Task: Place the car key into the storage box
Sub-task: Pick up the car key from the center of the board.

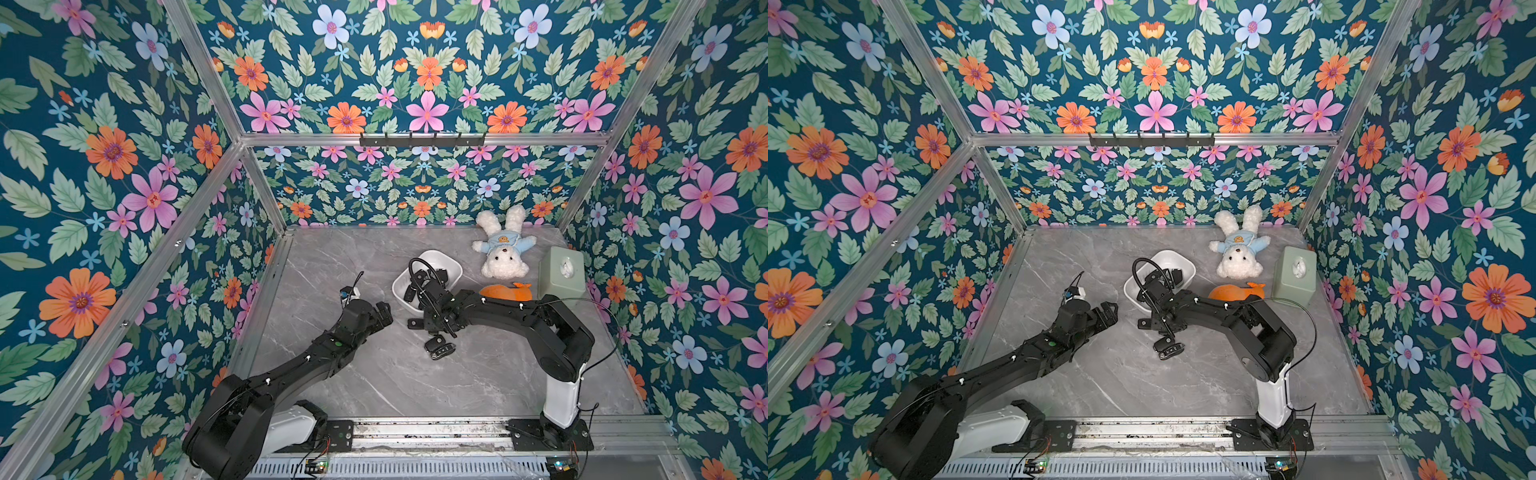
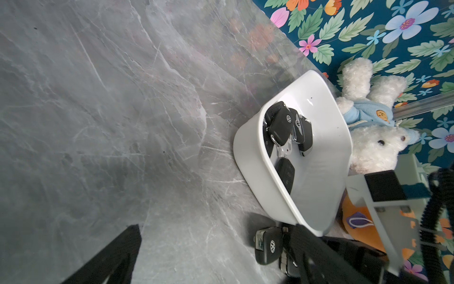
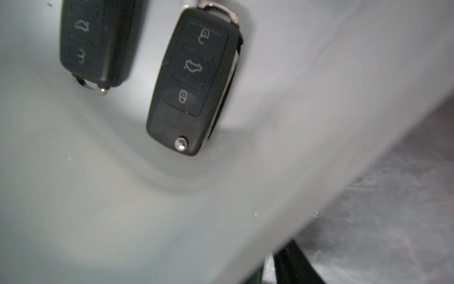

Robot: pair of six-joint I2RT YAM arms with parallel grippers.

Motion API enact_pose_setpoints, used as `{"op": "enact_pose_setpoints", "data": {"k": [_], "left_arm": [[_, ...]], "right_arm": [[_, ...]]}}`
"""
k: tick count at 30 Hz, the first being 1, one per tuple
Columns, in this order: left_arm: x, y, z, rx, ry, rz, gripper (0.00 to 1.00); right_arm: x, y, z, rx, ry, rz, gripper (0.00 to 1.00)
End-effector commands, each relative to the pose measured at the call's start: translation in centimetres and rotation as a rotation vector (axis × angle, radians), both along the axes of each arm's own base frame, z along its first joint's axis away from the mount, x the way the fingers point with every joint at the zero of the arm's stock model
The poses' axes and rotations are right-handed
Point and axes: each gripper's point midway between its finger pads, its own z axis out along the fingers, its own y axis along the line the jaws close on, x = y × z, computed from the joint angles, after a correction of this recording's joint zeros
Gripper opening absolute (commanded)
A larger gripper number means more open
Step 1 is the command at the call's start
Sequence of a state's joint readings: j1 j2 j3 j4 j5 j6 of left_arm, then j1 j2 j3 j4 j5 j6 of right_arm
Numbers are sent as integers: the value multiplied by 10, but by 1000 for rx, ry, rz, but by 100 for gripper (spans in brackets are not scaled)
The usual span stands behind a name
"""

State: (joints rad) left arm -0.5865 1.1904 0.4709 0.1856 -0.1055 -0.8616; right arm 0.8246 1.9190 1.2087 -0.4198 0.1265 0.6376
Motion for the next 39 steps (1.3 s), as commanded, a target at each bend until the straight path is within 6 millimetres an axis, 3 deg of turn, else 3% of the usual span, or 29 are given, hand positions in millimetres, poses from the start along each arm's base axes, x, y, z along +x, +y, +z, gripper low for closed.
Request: {"op": "enact_pose_setpoints", "data": {"k": [1,23,30,39], "left_arm": [[2,-1,5,-14,-15,4,100],[2,-1,4,-23,-8,5,100],[3,-2,5,-23,-8,6,100],[7,-4,8,-29,-9,1,100]], "right_arm": [[-16,-28,-13,-120,61,-20,44],[-14,-26,-19,-132,68,-27,50],[-12,-30,-16,-152,53,-36,39],[0,-25,10,-99,-33,-61,33]]}}
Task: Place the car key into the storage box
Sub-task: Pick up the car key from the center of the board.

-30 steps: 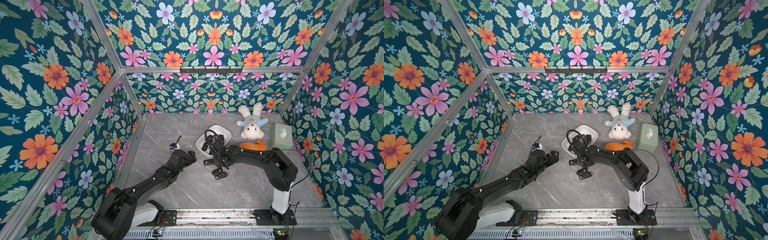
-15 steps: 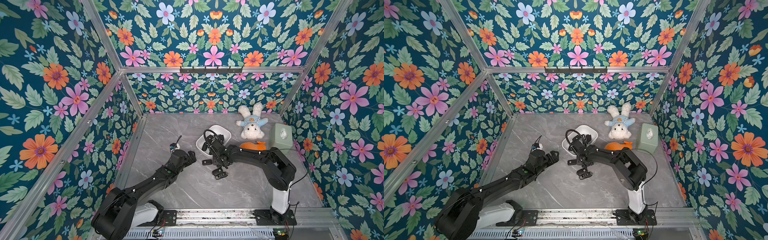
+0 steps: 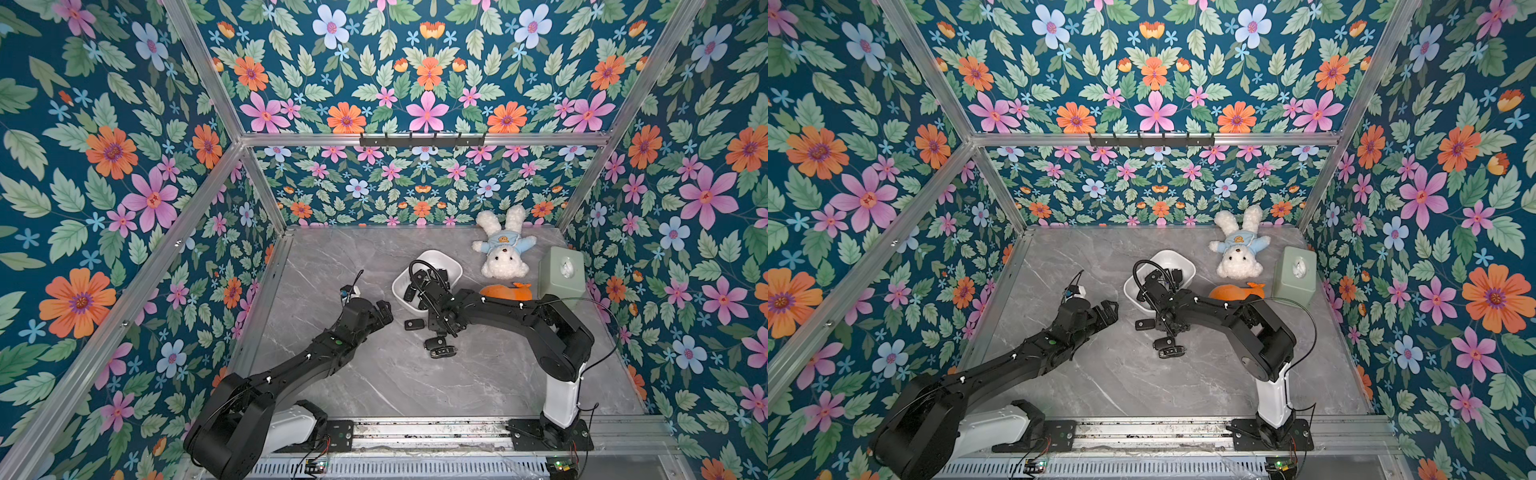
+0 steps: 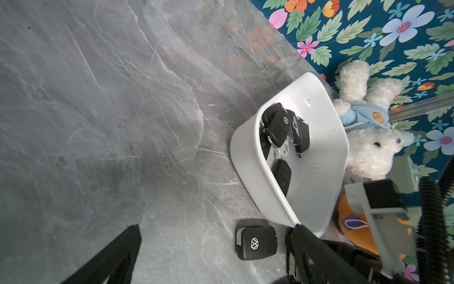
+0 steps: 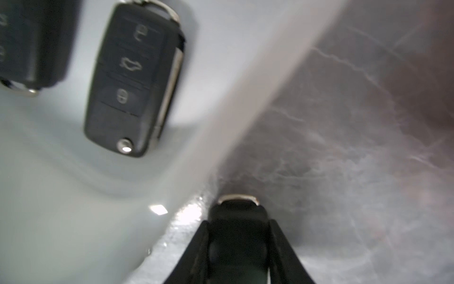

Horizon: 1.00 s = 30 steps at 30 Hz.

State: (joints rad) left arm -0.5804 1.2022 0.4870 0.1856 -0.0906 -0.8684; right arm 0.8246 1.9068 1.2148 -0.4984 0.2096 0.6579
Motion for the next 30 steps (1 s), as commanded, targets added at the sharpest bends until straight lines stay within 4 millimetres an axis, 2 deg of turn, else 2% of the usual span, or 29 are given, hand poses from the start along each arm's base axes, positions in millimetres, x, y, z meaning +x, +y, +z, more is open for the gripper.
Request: {"op": "enact_pose_setpoints", "data": {"k": [1,7,15,23,30], "left_arm": [[4,-3,6,-17,-16,2,100],[10,-7,11,-21,-25,-8,100],[17,-15,9,-28,-16,-33,100],[23,-26,0,-41,3,-67,100],[24,-25,-5,-34,15,-83,100]], "right_arm": [[2,-5,9,-2,-30,-22,33],[13,-12,31,40,-108,-81,31],[23,-38,55,86,-175,-167,31],[47,-61,76,86,-236,-217,31],[80,-54,106,79,-317,-188,31]]}}
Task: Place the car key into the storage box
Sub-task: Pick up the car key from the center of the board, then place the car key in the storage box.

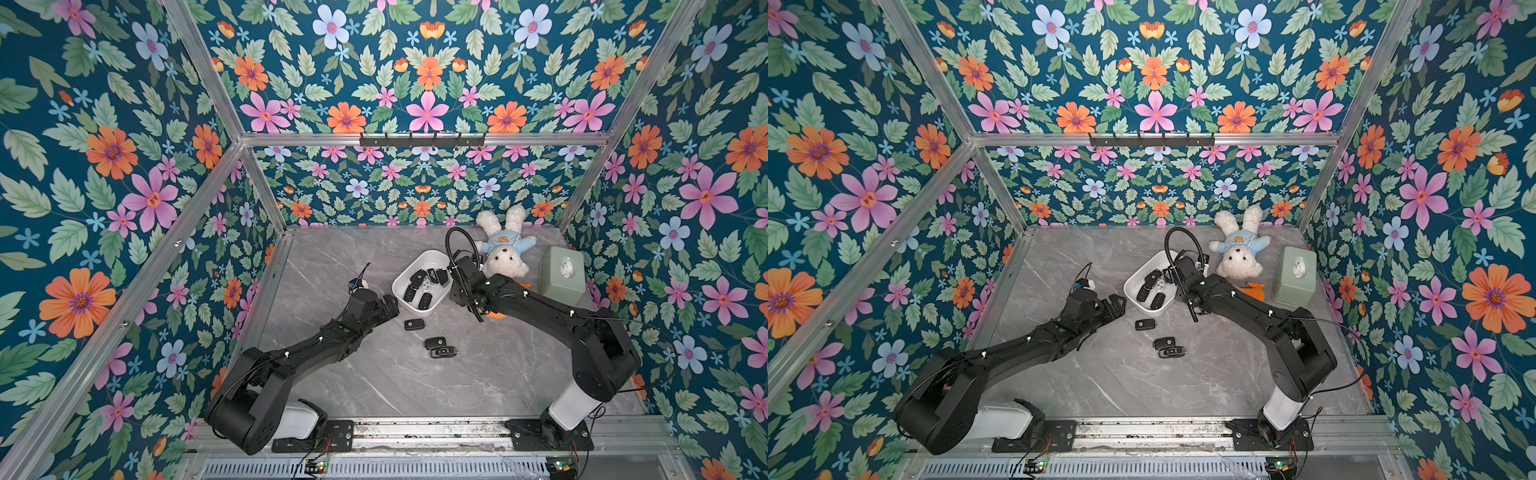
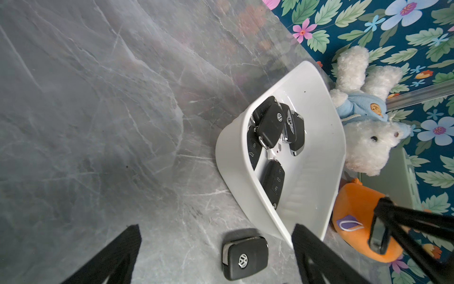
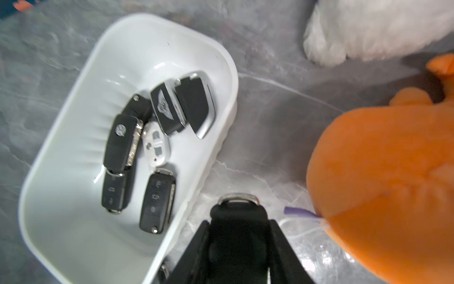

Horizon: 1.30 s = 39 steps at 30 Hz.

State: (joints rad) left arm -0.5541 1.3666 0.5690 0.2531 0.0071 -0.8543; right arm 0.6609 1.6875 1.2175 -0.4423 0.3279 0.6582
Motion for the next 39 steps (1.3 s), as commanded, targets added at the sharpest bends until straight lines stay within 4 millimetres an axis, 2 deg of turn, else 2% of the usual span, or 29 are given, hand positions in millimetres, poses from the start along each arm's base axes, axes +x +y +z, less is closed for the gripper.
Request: {"op": "enact_pose_setpoints", "data": {"k": [1,9,14,20,26,31,39], "left_arm": [[3,-2,4,-5,-24,-22,100],[-5,4,-4,0,-7,-21,100],[-12,12,-5,8,-4,-11,100],[-18,21,-3,34,-11,-4,100],[-27,30,1,62,-20,-3,100],[-33,38,2,90,-26,3,100],[-37,36,2,90,-25,-24,100]], "right_arm": [[17,4,10,-40,-42,22,31],[65,41,24,-42,-91,81,31],[93,59,16,-70,-87,119,31],[116,77,8,-64,-80,139,31],[132,90,-10,-53,-50,151,31],[138,97,-23,-46,-25,150,31],[140,92,-53,-43,39,114,32]]}}
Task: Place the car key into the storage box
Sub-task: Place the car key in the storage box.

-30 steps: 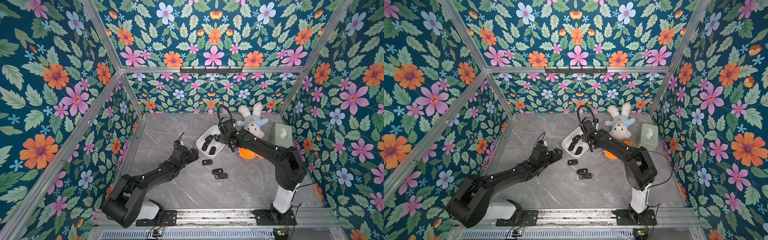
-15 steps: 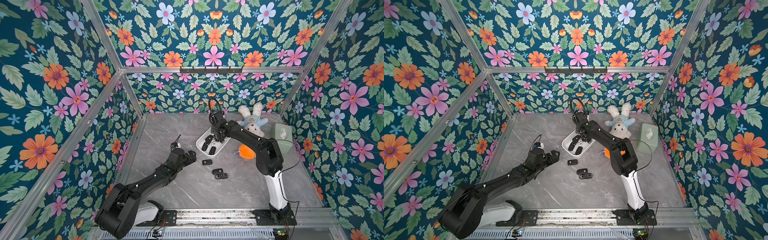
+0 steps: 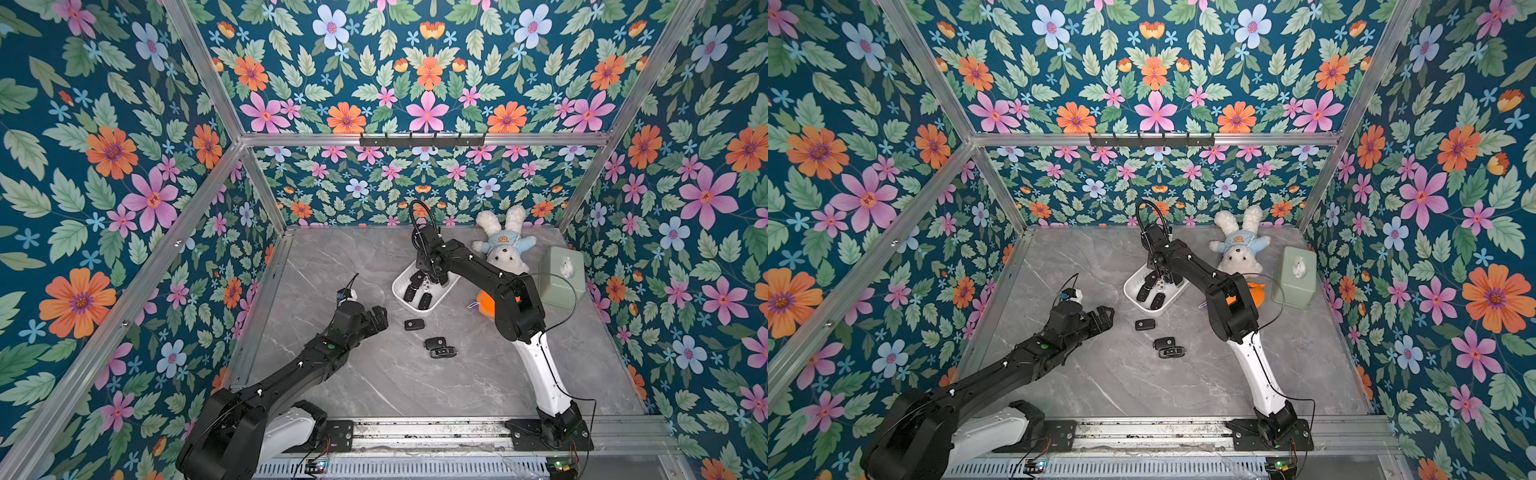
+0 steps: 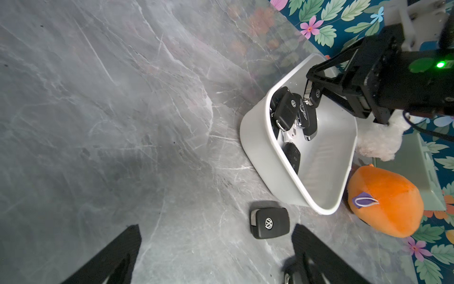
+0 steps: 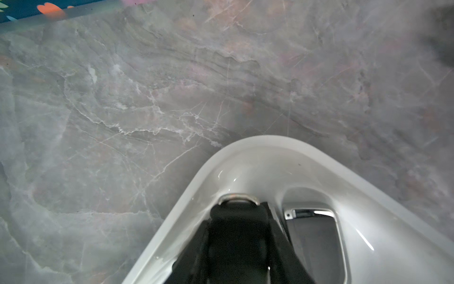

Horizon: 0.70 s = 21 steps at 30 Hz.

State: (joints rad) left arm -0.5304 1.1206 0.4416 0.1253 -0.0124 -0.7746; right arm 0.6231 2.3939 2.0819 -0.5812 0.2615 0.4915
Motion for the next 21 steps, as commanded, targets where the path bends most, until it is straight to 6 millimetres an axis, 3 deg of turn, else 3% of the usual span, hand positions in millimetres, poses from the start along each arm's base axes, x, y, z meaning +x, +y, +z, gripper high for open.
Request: {"op": "enact_pose_setpoints", "data": {"k": [1,9,12,16,21], "left_arm": [[-2,-1,-2,16,2,-21,100],[-4,-5,-5,17,13,-57,100],[-5,-9,-7,18,20,-78,100],[-6,-15,-10,28,37,-122,100],[-8,-23,-16,63,71,-194,100]], "right_arm": [[-3,-6,-13,-2,40,-24,32],[0,-9,-26,30,74,-41,34],[1,-10,-28,33,77,-41,42],[3,-13,-16,37,60,-49,53],[4,-14,14,54,16,-40,55]]}}
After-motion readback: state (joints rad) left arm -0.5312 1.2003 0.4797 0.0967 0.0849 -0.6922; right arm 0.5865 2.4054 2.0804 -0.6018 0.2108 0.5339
